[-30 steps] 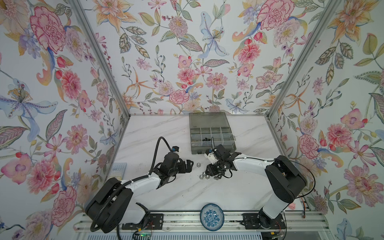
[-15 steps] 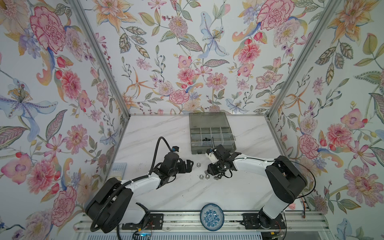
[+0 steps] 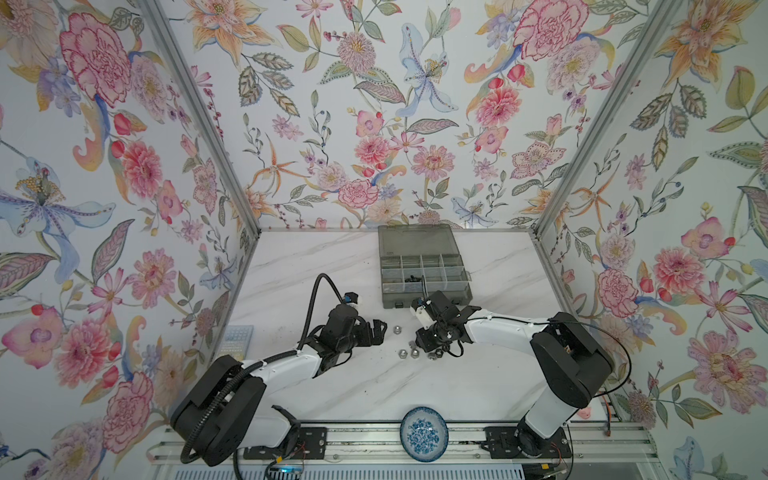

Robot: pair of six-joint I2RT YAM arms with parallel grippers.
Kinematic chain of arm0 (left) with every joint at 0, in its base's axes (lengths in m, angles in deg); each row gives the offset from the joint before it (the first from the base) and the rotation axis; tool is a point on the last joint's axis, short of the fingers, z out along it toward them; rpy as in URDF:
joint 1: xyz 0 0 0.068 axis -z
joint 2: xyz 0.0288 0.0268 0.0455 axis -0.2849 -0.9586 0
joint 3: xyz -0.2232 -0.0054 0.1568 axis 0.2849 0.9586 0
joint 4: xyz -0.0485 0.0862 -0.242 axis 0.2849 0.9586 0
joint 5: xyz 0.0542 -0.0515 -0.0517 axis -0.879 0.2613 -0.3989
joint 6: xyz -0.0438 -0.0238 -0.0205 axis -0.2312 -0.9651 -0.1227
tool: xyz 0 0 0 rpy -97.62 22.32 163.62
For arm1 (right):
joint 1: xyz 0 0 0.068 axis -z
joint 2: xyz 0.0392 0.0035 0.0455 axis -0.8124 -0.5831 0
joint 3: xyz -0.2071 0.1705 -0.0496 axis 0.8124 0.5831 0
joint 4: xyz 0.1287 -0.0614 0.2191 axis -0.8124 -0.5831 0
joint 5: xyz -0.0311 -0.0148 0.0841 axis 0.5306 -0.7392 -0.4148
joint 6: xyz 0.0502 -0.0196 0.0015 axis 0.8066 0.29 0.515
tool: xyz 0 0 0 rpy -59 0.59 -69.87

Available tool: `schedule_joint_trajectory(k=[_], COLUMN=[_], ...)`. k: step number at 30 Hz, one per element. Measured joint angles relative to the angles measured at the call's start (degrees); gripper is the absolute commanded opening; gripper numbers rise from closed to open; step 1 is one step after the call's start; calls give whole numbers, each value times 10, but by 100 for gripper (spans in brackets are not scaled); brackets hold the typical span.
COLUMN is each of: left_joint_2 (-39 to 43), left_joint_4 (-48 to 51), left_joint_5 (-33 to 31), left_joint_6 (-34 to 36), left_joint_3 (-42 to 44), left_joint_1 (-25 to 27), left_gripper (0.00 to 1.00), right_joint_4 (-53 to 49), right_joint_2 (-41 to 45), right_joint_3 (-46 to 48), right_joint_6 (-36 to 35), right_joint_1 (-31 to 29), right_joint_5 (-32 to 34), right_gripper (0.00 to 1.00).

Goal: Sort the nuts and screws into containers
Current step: 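Close the right gripper on a black hex nut in the pile, then lift the black hex nut with the right gripper over the box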

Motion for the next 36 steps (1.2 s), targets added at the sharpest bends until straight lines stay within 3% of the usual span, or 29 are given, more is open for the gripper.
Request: schedule_joint_trajectory(k=[7, 16, 24, 29, 36], left_joint_2=[0, 0, 0, 0, 0], left_joint_4=[0, 0, -1, -1, -1], left_joint_5=[0, 0, 0, 0, 0], left_joint_6=[0, 0, 0, -4, -4], left_joint_3=[0, 0, 1, 2, 2], left_joint_1=[0, 0, 0, 0, 0], left_gripper=[99, 99, 99, 99, 99], right_joint_4=[-10, -20, -56, -58, -59], right_joint_2=[4, 10, 20, 39, 40], right_joint_3=[1, 1, -28, -82, -181], right_joint_6=[-2, -7, -23, -38, -58], right_joint_1=[-5, -9, -2, 28, 125], right_joint_5=[13, 17, -13, -47, -67], right_gripper=[28, 12, 10, 10, 9])
